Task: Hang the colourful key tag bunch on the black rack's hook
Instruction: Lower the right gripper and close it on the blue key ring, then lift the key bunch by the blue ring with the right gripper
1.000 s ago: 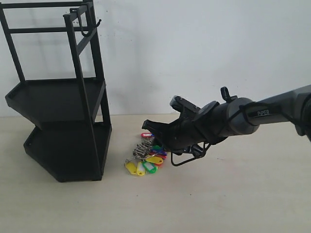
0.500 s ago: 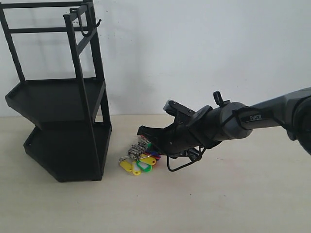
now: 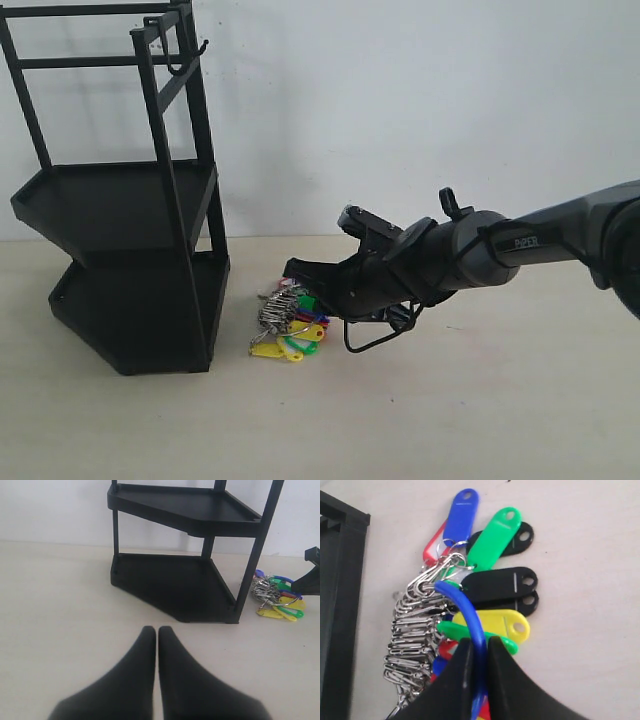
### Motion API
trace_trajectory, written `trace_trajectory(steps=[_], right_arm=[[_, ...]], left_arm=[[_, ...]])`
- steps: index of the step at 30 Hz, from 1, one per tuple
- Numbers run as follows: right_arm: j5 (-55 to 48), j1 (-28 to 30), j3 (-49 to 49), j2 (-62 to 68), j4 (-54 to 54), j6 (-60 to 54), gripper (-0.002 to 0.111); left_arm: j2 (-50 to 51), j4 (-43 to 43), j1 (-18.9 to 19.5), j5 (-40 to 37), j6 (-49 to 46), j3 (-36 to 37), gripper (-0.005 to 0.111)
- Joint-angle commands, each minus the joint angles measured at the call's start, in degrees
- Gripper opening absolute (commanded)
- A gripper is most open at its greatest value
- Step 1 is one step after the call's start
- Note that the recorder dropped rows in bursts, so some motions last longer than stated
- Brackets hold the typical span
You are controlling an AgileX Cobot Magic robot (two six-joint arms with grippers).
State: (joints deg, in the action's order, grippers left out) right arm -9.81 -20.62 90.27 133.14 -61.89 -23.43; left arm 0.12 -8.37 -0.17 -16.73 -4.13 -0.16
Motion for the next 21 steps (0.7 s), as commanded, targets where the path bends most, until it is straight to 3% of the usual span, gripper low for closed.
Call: trace_trajectory(steps=[1,13,21], right_arm=[[0.3,0.1,0.4,-0.1,0.6,-0.4,0.000],[-2.4,0.1,0.4,-7.2,1.1,-4.2,0.000],[-6.1,1.1,0.4,-12.8,7.9,-3.7,0.000]], left_arm=[[-0.1,0.3,0.1,0.4,-0.2,0.2,0.004],[-0.1,0.3,0.1,0.4,-0.2,0.2,0.004],[-0.1,0.3,0.1,0.4,-0.2,0.2,0.004]])
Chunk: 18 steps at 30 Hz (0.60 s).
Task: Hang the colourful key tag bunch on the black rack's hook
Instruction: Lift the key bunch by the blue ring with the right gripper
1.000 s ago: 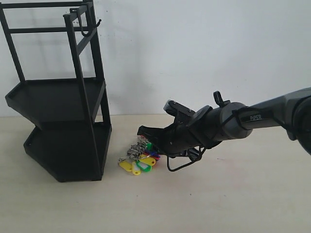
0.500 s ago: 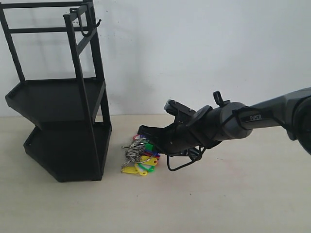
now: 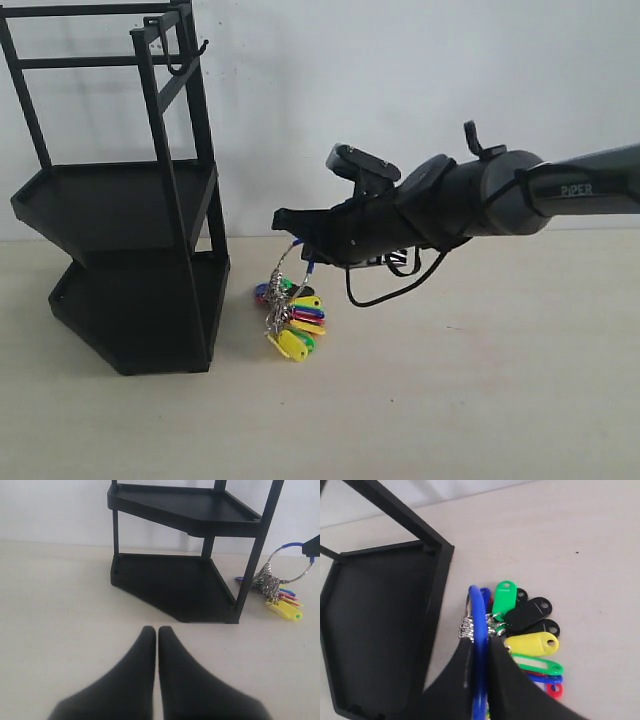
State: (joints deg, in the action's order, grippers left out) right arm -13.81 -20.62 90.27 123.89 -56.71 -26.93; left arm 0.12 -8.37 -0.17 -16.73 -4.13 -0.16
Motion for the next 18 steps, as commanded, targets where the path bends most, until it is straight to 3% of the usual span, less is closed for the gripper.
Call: trace_trajectory(steps=[1,9,13,16,18], right_arm=[[-2.8,1.6,0.4,-4.5,3.4,-0.2,0.000],[-10.2,5.3,0.4,-10.4,10.1,2.8,0.000],[-13.9,4.6,0.4,-12.9,12.7,-2.9,0.000],[-13.4,6.6,0.4,-14.6,16.1,5.2,0.000],[-15.9,6.9,0.4,-14.9,15.7,4.5,0.000]], left_arm=[[-0.1,0.3,0.1,0.4,-0.2,0.2,0.004],[-0.1,0.3,0.1,0.4,-0.2,0.2,0.004],[-0.1,0.3,0.1,0.4,-0.2,0.2,0.004],[-0.1,0.3,0.1,0.4,-0.2,0.2,0.004],[-0.1,0.3,0.1,0.4,-0.2,0.2,0.004]])
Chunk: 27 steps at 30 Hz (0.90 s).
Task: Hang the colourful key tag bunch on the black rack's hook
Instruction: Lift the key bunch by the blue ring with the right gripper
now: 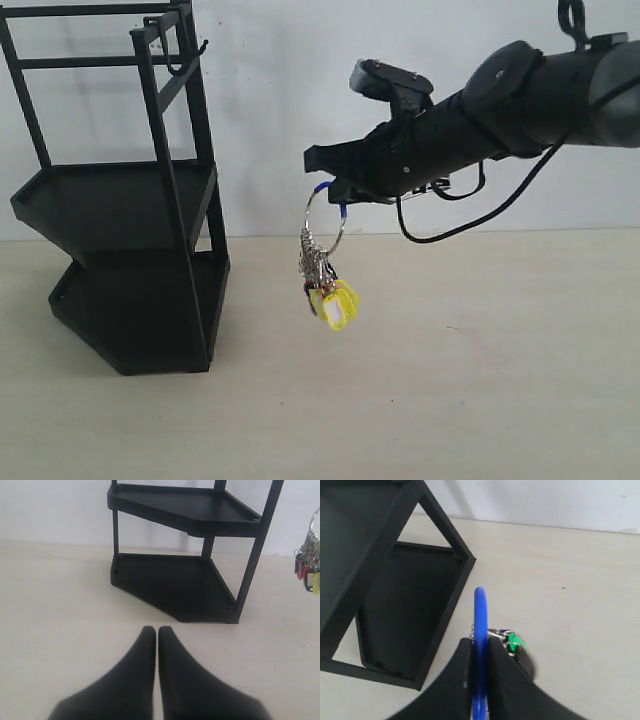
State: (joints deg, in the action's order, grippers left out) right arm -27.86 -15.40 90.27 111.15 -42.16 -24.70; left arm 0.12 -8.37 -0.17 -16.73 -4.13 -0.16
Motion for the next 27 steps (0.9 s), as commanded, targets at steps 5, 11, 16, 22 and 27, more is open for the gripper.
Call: trace_trajectory(steps=[5,11,16,22,27], right_arm=[[-2.0,1.5,0.4,-3.8,8.5,5.9,0.000],[-4.7,0.1,0.3,-4.7,8.8,-3.1,0.000],[-8.9,0.9,0.3,-5.0,3.5,-12.1,0.000],[-8.2,1.1,-0.4,-5.3,2.5,-11.1,0.000],[-6.1,1.6,-0.5,-5.5,3.0,-3.1,0.000]], left_arm=[[-0.1,0.3,0.1,0.4,-0.2,0.2,0.004],[-0.1,0.3,0.1,0.4,-0.2,0.2,0.004],[-0.1,0.3,0.1,0.4,-0.2,0.2,0.004],[-0.1,0.3,0.1,0.4,-0.2,0.2,0.004],[-0.1,0.3,0.1,0.4,-0.2,0.2,0.004]])
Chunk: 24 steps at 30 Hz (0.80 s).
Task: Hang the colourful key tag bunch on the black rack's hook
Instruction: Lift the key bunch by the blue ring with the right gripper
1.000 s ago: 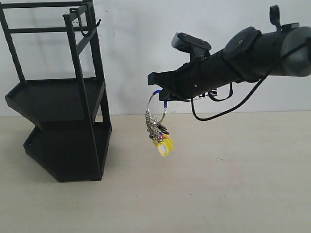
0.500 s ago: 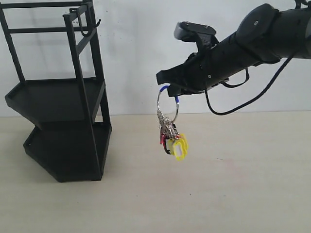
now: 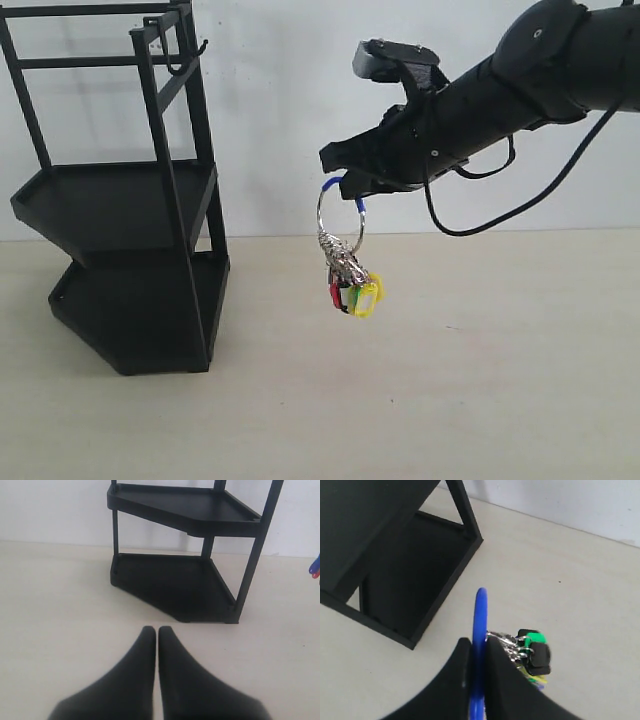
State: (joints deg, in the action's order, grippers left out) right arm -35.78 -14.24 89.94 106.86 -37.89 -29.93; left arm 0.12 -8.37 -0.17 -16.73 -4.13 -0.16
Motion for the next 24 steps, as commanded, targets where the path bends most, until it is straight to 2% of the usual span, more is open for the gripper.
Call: trace_trajectory(steps=[1,2,3,5,6,9,10,12,13,14,16,17,20,21,24], right_arm=[[-0.5,-0.2,0.1,-1.2,-3.2,-5.5,0.000],[-2.5,-0.4,0.3,-1.2,-4.2,-10.1,0.000],[-2.6,-0.6,0.4,-1.2,-3.3,-9.3,0.000],[2.8,0.0,0.2,-1.2,-0.3,5.2,0.000],[3.7,0.4,-0.1,-1.2,-0.2,8.9,0.000],[-4.6,-0.4,0.8,-1.2,-7.2,-13.7,0.000],[-4.3,-0.4,1.0,-1.2,-7.0,-13.5,0.000],[1.7,0.6,0.6,-1.4,-3.4,3.6,0.000],[2.9,1.1,0.5,-1.4,-2.5,7.6,0.000],[2.5,1.1,0.5,-1.4,-3.0,5.9,0.000],[-4.0,0.2,0.9,-1.5,-7.8,-12.4,0.000],[-5.6,-0.1,0.8,-1.6,-8.3,-16.0,0.000],[0.5,0.6,0.7,-1.7,-5.9,-0.7,0.000],[1.0,0.6,0.7,-1.7,-6.4,-0.3,0.000],[-0.4,-0.7,1.0,-3.6,-10.9,-13.9,0.000]], left_arm=[[-0.1,0.3,0.1,0.4,-0.2,0.2,0.004],[-0.1,0.3,0.1,0.4,-0.2,0.2,0.004],[-0.1,0.3,0.1,0.4,-0.2,0.2,0.004],[-0.1,0.3,0.1,0.4,-0.2,0.2,0.004],[-0.1,0.3,0.1,0.4,-0.2,0.2,0.004],[-0.1,0.3,0.1,0.4,-0.2,0.2,0.004],[-0.1,0.3,0.1,0.4,-0.2,0.2,0.004],[-0.1,0.3,0.1,0.4,-0.2,0.2,0.004],[-0.1,0.3,0.1,0.4,-0.2,0.2,0.004],[-0.1,0.3,0.1,0.4,-0.2,0.2,0.004],[-0.1,0.3,0.1,0.4,-0.2,0.2,0.004],[-0.1,0.3,0.1,0.4,-0.2,0.2,0.004],[-0.1,0.3,0.1,0.4,-0.2,0.2,0.004],[-0.1,0.3,0.1,0.4,-0.2,0.2,0.004],[-0.1,0.3,0.1,0.4,-0.2,0.2,0.004]])
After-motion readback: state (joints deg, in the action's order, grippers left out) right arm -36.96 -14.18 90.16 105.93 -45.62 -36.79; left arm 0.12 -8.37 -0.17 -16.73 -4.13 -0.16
